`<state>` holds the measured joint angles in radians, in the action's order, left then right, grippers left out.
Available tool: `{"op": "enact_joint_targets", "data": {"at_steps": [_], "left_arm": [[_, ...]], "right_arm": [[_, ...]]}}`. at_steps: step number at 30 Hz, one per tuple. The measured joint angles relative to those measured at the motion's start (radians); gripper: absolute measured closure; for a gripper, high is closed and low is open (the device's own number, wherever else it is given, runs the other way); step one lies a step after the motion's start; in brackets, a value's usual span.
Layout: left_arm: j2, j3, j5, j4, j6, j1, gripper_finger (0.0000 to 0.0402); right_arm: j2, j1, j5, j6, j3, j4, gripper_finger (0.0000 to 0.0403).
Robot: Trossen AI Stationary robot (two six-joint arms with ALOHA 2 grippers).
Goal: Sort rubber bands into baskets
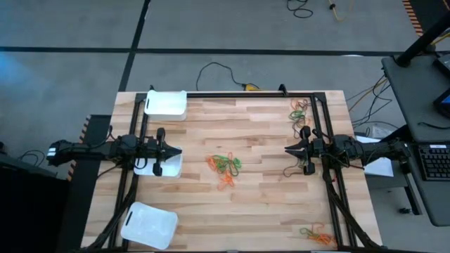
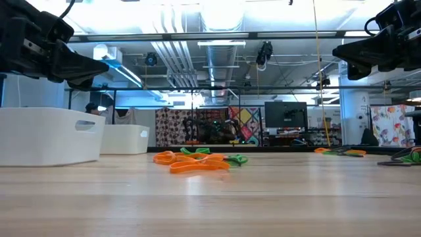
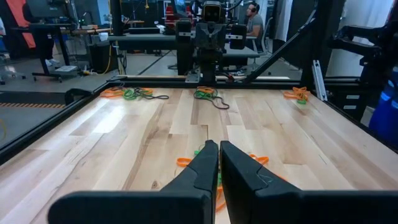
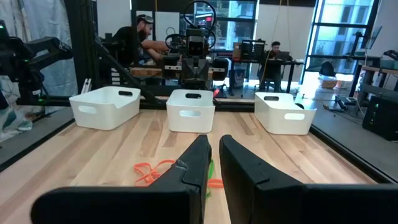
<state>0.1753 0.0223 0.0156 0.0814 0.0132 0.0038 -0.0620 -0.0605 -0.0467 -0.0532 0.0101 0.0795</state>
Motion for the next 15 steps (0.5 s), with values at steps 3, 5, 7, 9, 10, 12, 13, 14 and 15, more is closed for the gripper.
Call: {"op": "enact_joint_targets", "data": {"at_steps": [3, 5, 7, 9, 10, 12, 13, 14, 15], "left_arm": [[0.0, 0.0, 0.0, 0.0, 0.0, 0.0, 0.04], [0.0, 0.0, 0.0, 0.0, 0.0, 0.0, 0.04], [0.0, 0.0, 0.0, 0.0, 0.0, 0.0, 0.04], [0.0, 0.0, 0.0, 0.0, 0.0, 0.0, 0.04], [0.0, 0.0, 0.0, 0.0, 0.0, 0.0, 0.04], [0.0, 0.0, 0.0, 0.0, 0.0, 0.0, 0.04], [0.0, 0.0, 0.001, 0.0, -0.002, 0.0, 0.04], [0.0, 0.0, 0.006, 0.0, -0.003, 0.001, 0.04], [0.0, 0.0, 0.019, 0.0, -0.003, 0.001, 0.04]], "right_arm": [[0.0, 0.0, 0.0, 0.0, 0.0, 0.0, 0.0369], [0.0, 0.0, 0.0, 0.0, 0.0, 0.0, 0.0369], [0.0, 0.0, 0.0, 0.0, 0.0, 0.0, 0.0369], [0.0, 0.0, 0.0, 0.0, 0.0, 0.0, 0.0369], [0.0, 0.0, 0.0, 0.0, 0.0, 0.0, 0.0369], [0.0, 0.0, 0.0, 0.0, 0.0, 0.0, 0.0369], [0.0, 0.0, 0.0, 0.0, 0.0, 0.0, 0.0369], [0.0, 0.0, 0.0, 0.0, 0.0, 0.0, 0.0369], [0.0, 0.0, 0.0, 0.0, 0.0, 0.0, 0.0369]]}}
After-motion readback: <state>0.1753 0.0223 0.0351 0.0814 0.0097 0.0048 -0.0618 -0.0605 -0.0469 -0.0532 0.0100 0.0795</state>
